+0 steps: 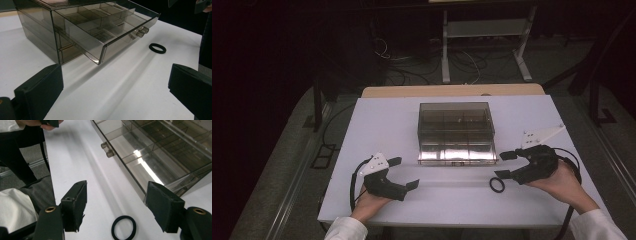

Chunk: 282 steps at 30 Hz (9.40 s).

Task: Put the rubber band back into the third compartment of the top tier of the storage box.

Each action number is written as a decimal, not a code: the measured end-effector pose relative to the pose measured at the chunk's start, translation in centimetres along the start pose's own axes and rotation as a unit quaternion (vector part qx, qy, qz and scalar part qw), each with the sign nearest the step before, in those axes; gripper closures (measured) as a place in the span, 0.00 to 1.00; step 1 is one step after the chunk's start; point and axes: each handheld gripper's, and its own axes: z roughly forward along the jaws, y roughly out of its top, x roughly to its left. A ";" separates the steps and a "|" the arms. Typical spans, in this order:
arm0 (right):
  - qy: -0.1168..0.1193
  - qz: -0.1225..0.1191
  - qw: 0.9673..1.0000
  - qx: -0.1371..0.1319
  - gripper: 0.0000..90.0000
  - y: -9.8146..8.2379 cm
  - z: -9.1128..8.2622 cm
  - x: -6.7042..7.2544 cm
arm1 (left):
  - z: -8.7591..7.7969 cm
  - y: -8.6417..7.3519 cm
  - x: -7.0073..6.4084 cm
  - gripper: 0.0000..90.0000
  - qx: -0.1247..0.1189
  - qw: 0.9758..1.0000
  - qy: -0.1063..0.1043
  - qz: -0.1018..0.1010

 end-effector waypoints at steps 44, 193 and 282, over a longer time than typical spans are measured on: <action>0.017 0.026 0.999 0.036 0.37 -5.1 3.4 0.6 | 0.0 0.0 0.0 0.00 0.000 1.000 0.000 0.000; -0.032 -0.016 0.998 0.053 0.96 -1.2 -0.2 0.5 | 0.2 0.0 -0.1 0.00 0.003 1.000 -0.001 0.001; -0.016 -0.032 0.998 0.043 0.95 3.8 3.6 -2.4 | 0.2 0.0 0.0 0.00 0.004 1.000 -0.004 0.005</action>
